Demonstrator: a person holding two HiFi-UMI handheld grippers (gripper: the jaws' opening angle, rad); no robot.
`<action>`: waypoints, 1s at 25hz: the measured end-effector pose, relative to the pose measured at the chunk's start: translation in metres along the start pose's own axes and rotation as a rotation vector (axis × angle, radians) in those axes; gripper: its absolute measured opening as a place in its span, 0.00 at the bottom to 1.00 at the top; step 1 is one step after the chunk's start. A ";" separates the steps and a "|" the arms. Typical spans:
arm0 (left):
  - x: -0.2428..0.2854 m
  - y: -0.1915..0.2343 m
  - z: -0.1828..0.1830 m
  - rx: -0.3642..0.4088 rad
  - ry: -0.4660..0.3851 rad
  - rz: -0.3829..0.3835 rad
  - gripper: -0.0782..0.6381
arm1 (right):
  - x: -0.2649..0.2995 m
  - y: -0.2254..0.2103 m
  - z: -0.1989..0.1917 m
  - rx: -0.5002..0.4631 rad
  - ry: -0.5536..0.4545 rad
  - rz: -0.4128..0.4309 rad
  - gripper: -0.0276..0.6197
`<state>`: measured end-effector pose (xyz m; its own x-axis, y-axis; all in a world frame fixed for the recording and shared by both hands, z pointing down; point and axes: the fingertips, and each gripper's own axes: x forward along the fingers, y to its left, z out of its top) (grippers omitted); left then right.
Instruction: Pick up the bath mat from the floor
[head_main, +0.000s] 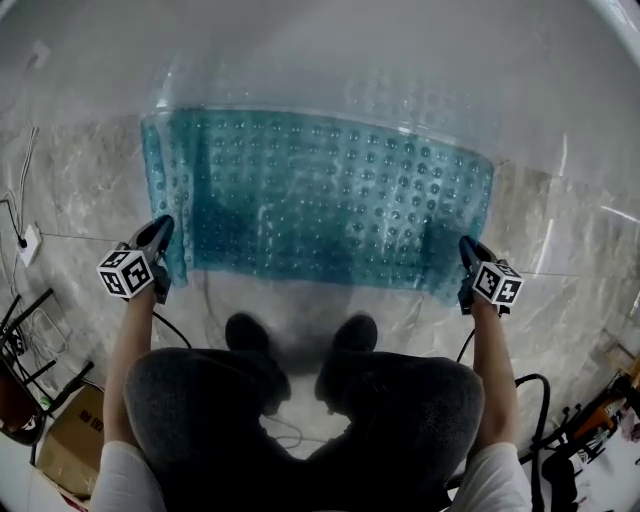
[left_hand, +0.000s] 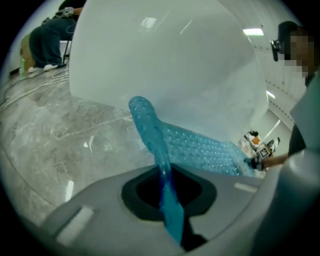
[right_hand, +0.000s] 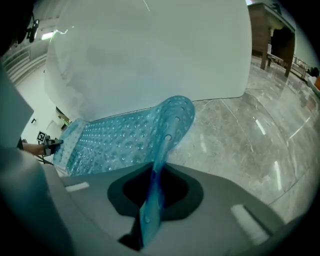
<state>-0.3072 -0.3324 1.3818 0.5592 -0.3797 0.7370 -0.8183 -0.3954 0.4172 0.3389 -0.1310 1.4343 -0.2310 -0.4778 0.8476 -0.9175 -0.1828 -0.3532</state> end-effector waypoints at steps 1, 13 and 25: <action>-0.004 -0.003 0.002 -0.027 -0.001 0.004 0.15 | -0.008 0.005 0.001 0.008 0.007 -0.007 0.08; -0.126 -0.125 0.108 -0.051 0.046 -0.104 0.14 | -0.152 0.134 0.087 -0.070 0.018 0.087 0.08; -0.304 -0.259 0.214 0.051 0.066 -0.170 0.14 | -0.358 0.252 0.170 -0.066 0.017 0.134 0.08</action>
<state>-0.2371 -0.2936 0.9356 0.6777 -0.2482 0.6922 -0.7038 -0.4917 0.5127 0.2456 -0.1519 0.9750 -0.3576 -0.4794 0.8015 -0.8974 -0.0613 -0.4370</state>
